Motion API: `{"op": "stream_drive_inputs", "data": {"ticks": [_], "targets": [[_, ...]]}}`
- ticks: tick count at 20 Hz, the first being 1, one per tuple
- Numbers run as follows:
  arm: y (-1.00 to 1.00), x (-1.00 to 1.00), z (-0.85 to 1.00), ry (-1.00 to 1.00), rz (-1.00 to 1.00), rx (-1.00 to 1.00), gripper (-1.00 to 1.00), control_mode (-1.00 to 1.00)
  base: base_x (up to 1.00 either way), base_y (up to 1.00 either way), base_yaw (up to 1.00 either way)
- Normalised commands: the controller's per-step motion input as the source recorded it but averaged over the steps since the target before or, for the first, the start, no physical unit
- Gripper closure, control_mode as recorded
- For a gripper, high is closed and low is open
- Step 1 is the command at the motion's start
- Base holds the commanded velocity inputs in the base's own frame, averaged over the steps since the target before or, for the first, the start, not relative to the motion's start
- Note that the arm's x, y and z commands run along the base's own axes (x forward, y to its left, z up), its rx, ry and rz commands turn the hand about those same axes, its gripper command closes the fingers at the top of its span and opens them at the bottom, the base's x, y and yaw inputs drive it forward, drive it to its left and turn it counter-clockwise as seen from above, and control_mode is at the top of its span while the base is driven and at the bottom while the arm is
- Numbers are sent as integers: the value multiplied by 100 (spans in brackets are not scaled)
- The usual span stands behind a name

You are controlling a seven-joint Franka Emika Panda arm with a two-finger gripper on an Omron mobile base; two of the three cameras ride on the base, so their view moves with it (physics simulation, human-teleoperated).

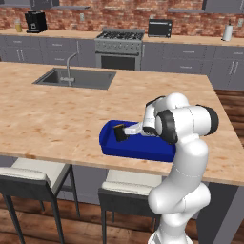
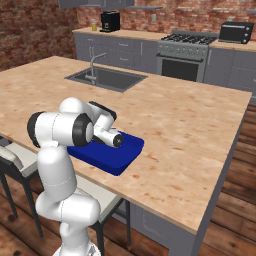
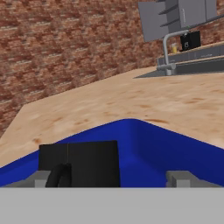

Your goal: There is a tray on the dining counter. Grab the cup, mug, and pitcher and place them on the tray. The pitcher may be placed next to the tray if it cannot fit the tray.

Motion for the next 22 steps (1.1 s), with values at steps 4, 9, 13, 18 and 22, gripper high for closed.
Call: {"op": "stream_drive_inputs", "data": {"ticks": [4,9,13,18,22], "targets": [[0,-9,-3,6,0,0,-100,-100,0,0,0],[13,-8,-19,3,7,0,-100,-100,0,0,0],[24,0,-13,0,9,0,-100,-100,0,0,0],[14,-17,-5,0,6,0,-100,-100,0,0,0],[0,-56,0,-4,1,0,-100,-100,0,0,0]]}}
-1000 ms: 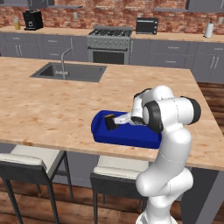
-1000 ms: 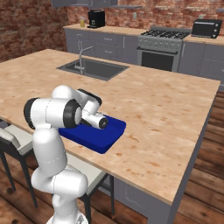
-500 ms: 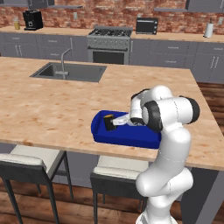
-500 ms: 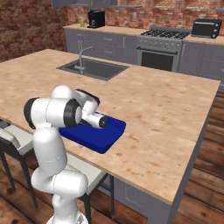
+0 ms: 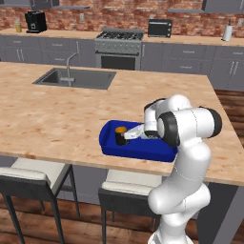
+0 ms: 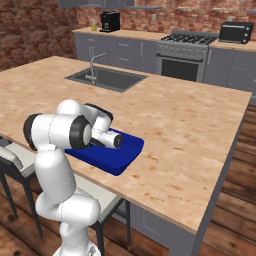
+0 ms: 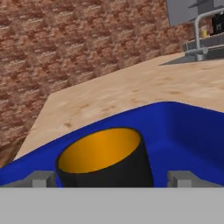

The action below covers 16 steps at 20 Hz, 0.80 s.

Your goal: There is a tray on the dining counter. Grab the cup, mug, and pitcher and place them on the tray. The pitcher may be placed next to the tray if it cannot fit the tray.

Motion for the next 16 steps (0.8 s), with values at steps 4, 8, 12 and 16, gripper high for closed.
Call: {"op": "stream_drive_inputs", "data": {"ticks": [4,8,12,16], "targets": [[0,-60,0,-1,0,0,-100,-100,0,0,0],[0,-46,4,-1,0,0,-100,-100,0,0,0],[-3,-31,54,7,-7,4,-100,-100,0,0,0],[0,-25,76,16,-16,6,-100,-100,0,0,0]]}}
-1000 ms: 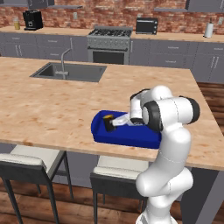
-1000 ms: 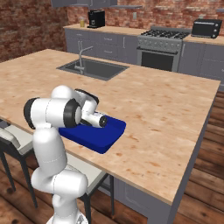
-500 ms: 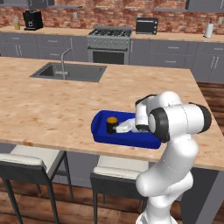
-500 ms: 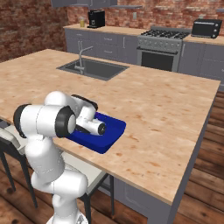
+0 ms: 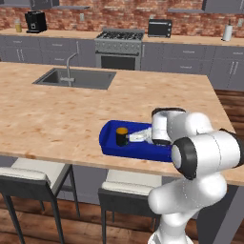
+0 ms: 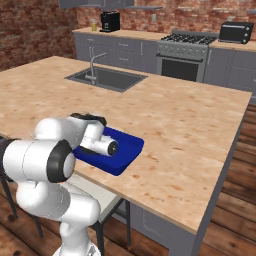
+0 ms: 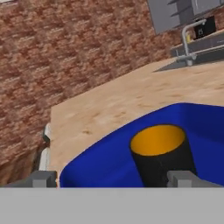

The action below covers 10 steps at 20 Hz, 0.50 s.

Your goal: There is a tray on the dining counter. Grab the cup, mug, and pitcher and place them on the tray. The pitcher may be placed next to the tray if it cannot fit the tray.

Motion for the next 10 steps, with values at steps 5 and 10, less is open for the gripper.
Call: {"op": "stream_drive_inputs", "data": {"ticks": [5,10], "targets": [[0,-33,69,21,-21,1,-100,-100,0,0,0],[0,-12,59,3,-16,-4,-100,-100,0,0,0]]}}
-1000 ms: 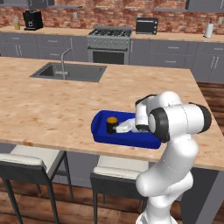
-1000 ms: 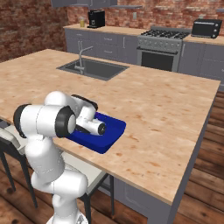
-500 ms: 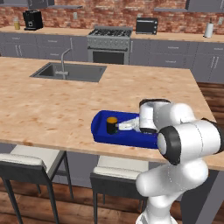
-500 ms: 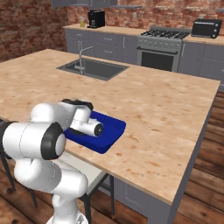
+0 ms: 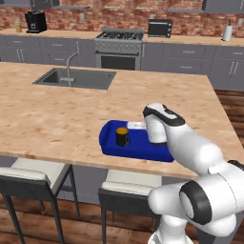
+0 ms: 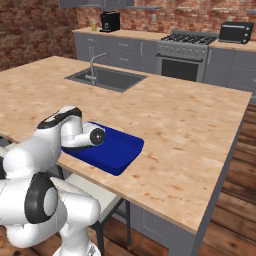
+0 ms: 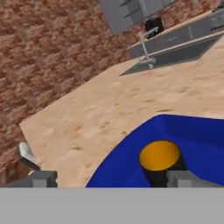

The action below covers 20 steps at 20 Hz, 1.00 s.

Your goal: There is a tray on the dining counter. Grab the cup, mug, and pitcher and place them on the tray. The pitcher may be placed next to the tray if it cannot fit the tray.

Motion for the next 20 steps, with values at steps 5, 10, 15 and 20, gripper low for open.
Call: {"op": "stream_drive_inputs", "data": {"ticks": [5,10,15,20], "targets": [[-3,-27,61,3,-9,-5,-100,-100,0,0,0],[-3,-29,42,11,-7,-17,-100,-100,0,0,0],[-16,-30,40,36,-16,-8,-100,-100,0,0,0],[-30,-36,34,41,-35,-5,-100,-100,0,0,0]]}}
